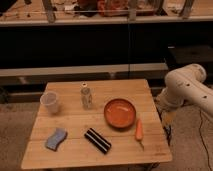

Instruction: Knock the bottle over

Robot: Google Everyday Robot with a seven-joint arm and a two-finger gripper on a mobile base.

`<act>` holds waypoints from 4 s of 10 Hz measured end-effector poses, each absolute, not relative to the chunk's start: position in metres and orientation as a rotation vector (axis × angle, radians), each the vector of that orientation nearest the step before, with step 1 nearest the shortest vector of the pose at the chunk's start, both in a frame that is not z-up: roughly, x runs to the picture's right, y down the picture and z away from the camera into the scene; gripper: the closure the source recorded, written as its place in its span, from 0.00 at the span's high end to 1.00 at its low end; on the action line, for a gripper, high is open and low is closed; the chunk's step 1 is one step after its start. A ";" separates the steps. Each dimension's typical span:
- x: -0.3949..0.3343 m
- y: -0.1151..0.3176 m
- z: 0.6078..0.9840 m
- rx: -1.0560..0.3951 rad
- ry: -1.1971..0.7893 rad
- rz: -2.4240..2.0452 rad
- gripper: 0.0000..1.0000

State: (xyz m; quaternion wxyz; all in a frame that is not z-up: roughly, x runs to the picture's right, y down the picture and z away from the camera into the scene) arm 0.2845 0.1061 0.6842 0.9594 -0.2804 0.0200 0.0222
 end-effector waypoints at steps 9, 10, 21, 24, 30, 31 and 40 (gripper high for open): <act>0.284 0.106 0.684 -0.568 0.041 0.045 0.79; 0.283 0.104 0.685 -0.563 0.040 0.041 0.80; 0.219 0.058 0.711 -0.495 0.004 -0.097 0.80; 0.218 0.053 0.712 -0.479 0.001 -0.122 0.80; 0.189 0.036 0.724 -0.452 -0.027 -0.198 0.80; 0.189 0.036 0.726 -0.449 -0.029 -0.207 0.80; 0.159 0.009 0.745 -0.406 -0.075 -0.324 0.80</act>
